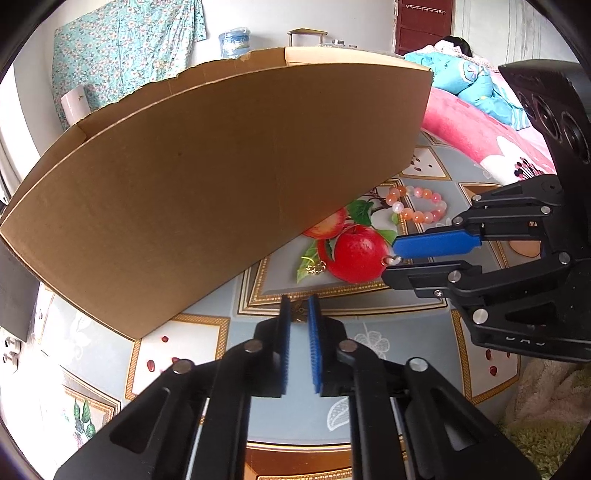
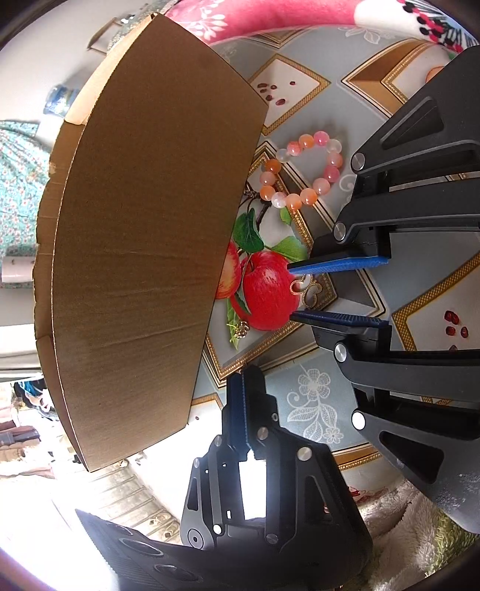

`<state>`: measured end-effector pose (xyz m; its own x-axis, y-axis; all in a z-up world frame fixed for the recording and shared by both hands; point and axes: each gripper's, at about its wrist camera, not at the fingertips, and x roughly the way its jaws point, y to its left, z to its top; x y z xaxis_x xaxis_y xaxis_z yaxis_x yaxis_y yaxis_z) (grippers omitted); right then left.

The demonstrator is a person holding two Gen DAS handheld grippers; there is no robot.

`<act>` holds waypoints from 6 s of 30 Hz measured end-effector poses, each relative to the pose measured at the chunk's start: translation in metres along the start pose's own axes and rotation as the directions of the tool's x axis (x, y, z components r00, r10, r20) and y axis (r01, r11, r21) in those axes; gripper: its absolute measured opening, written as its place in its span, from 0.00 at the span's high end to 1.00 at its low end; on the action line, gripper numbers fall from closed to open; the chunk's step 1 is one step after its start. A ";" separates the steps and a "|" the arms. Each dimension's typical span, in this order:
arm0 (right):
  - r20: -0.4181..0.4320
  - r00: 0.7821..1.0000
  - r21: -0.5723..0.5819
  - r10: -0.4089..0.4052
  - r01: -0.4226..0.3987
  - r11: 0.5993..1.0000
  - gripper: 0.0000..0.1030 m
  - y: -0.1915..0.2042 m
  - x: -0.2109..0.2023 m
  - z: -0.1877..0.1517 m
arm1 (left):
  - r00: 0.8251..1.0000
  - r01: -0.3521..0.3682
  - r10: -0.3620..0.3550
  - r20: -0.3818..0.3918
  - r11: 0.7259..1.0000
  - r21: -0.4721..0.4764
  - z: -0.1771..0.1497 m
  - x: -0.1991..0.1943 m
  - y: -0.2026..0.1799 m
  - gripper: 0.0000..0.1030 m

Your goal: Organize jewelry

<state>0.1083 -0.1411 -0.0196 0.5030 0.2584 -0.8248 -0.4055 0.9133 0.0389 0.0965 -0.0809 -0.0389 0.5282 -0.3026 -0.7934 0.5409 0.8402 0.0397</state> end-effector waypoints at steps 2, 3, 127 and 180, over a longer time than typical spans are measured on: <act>0.000 1.000 0.000 0.000 0.000 1.000 0.83 0.000 0.001 0.000 | 1.000 0.002 -0.002 0.002 1.000 -0.003 0.000 0.000 0.000 0.93; 0.000 1.000 0.001 0.000 0.000 1.000 0.83 0.000 0.000 0.000 | 1.000 0.000 0.000 0.004 1.000 -0.001 0.000 0.000 -0.001 0.93; -0.160 0.975 0.178 -0.156 0.184 0.967 0.08 -0.049 -0.013 -0.033 | 0.958 -0.233 0.155 -0.242 0.912 -0.337 -0.019 0.000 0.043 0.05; -0.009 0.999 0.144 0.031 -0.029 0.989 0.66 -0.062 0.000 -0.009 | 0.999 -0.027 0.023 -0.039 0.996 -0.087 0.030 0.021 -0.006 0.82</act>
<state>0.1271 -0.2008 -0.0267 0.4831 0.2835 -0.8284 -0.3057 0.9412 0.1439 0.1239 -0.1060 -0.0376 0.5144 -0.2650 -0.8156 0.4679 0.8837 0.0079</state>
